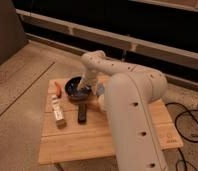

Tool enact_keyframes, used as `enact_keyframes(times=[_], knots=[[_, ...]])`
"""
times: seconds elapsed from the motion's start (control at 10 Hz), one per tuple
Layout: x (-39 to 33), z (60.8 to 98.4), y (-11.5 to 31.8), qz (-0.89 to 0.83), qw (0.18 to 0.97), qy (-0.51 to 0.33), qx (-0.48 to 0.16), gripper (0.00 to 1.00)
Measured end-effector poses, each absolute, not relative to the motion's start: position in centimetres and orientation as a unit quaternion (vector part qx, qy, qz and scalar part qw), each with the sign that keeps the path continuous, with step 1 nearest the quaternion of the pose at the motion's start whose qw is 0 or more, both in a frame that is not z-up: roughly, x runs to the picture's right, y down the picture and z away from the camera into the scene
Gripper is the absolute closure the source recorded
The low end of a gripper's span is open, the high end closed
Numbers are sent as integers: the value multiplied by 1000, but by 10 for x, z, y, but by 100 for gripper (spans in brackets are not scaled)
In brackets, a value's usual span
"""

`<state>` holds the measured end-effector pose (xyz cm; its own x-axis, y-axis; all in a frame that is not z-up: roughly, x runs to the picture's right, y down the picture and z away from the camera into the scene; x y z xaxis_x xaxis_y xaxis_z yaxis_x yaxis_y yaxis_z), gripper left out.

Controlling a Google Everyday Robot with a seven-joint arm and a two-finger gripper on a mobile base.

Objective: Drag the ceramic bowl in a circle

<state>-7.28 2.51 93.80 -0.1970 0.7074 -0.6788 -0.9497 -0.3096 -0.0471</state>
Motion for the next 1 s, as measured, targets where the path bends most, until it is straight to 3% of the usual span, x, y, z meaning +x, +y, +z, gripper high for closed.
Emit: enact_keyframes(times=[0.7, 1.0], knots=[[-74, 952, 25, 750, 560, 178, -302, 35], [-73, 963, 46, 758, 540, 191, -311, 35]])
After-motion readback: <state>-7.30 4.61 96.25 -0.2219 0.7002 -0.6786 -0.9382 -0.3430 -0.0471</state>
